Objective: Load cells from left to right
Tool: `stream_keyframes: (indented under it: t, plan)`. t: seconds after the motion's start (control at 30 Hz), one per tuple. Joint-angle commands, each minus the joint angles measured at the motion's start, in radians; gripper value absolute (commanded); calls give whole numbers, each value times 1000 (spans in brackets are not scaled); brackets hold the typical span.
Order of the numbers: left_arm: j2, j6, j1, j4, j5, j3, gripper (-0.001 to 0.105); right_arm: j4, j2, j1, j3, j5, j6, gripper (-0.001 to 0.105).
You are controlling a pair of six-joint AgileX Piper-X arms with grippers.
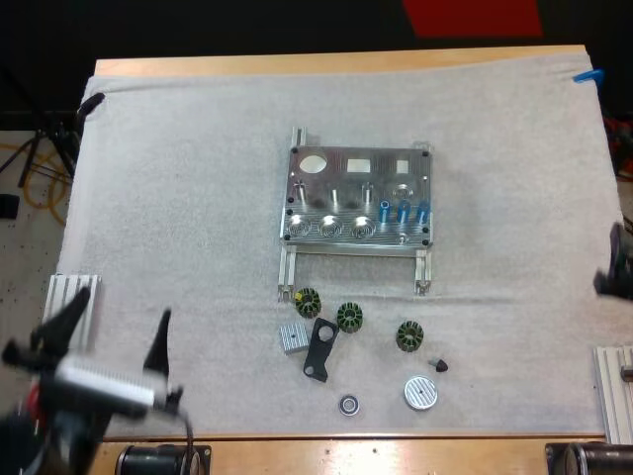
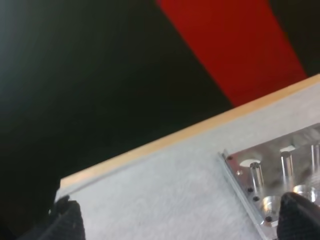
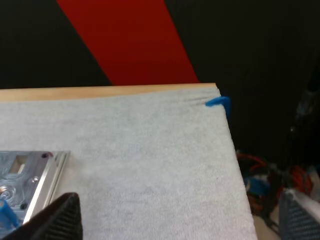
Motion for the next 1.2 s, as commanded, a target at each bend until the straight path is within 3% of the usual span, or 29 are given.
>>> stream_keyframes:
  t: [0.0, 0.1, 0.33, 0.53, 0.67, 0.9, 1.17]
  plan:
    - [-31, 4, -1, 19, 16, 1, 76, -7, -43, -4, 16, -7, -3, 77]
    - [-119, 4, -1, 76, 20, 24, 76, -7, -157, -4, 77, -26, -3, 77]
    - [-286, 10, -1, 310, 162, 81, 76, -4, -383, -4, 182, -68, 35, 77]
    - [-363, -5, 2, 446, 160, 73, 76, 3, -539, -4, 235, -68, 44, 77]
    - [-364, -11, 2, 508, 159, 79, 76, 113, -532, -3, 244, -78, 53, 77]
    - [-364, -11, 2, 426, 149, 97, 76, 97, -536, -3, 251, -91, 53, 77]
    - [-362, -11, 2, 185, 98, 264, 76, 120, -536, -3, 270, -158, 42, 77]
